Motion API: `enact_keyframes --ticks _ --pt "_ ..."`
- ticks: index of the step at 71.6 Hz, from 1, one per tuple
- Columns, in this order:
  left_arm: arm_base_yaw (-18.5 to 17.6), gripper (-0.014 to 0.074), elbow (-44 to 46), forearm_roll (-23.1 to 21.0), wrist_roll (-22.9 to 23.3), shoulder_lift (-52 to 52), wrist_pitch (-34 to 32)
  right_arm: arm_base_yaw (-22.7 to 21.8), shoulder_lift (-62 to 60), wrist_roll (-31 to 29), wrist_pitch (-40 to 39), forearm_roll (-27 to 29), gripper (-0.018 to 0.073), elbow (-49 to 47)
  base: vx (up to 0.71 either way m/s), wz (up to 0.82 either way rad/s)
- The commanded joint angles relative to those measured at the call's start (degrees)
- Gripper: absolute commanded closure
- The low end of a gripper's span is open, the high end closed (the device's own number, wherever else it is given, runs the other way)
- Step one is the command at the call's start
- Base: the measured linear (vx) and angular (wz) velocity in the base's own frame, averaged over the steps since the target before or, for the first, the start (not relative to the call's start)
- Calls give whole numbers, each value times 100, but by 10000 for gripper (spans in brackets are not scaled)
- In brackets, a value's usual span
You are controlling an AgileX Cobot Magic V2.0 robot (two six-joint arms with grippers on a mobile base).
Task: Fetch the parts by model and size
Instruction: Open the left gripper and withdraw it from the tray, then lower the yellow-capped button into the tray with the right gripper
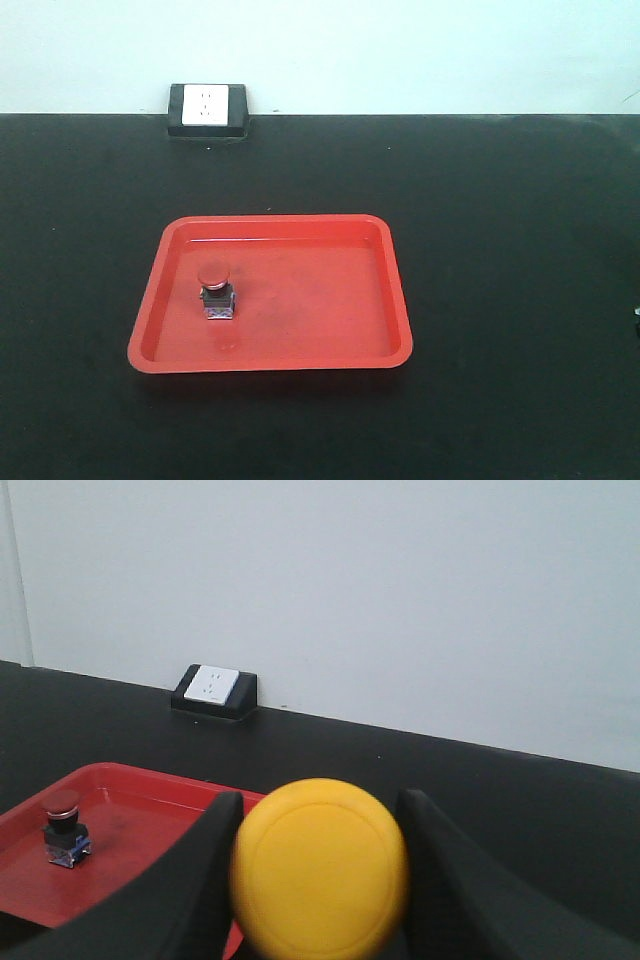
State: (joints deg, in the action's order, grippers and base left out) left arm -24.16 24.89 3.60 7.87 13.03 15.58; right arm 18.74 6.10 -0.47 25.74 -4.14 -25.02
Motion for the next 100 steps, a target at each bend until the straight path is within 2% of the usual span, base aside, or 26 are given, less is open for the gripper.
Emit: enact_keyframes --ticks 1,11,26,38,50,58,74,84,100 --pt "-33 7 -223 -21 3 -432 -658 -11 80 -26 -501 -46 569 -146 0 0" --pt "-33 7 -462 -22 23 -742 -849 -11 77 -26 -513 -46 569 -146 0 0" --pt "-33 7 -462 -22 23 -755 -789 -11 90 -26 -552 -40 569 -146 0 0" --pt "-33 7 -462 -16 23 -755 -790 -11 587 -26 -500 235 569 -450 0 0" --pt "-33 7 -462 -16 23 -755 -790 -11 1808 -83 -476 461 569 -1079 0 0" --pt "-33 7 -462 -16 23 -755 -790 -11 2808 -383 -296 635 569 -1687 0 0" --pt "-33 7 -462 -16 23 -755 -790 0 4782 -1105 26 1388 567 -2915 0 0" --pt "-33 7 -462 -16 23 -755 -790 8 5959 -1335 330 1687 564 -3710 0 0" --pt "-33 7 -462 -16 23 -755 -790 649 7772 -1363 881 1615 561 -5028 0 0"
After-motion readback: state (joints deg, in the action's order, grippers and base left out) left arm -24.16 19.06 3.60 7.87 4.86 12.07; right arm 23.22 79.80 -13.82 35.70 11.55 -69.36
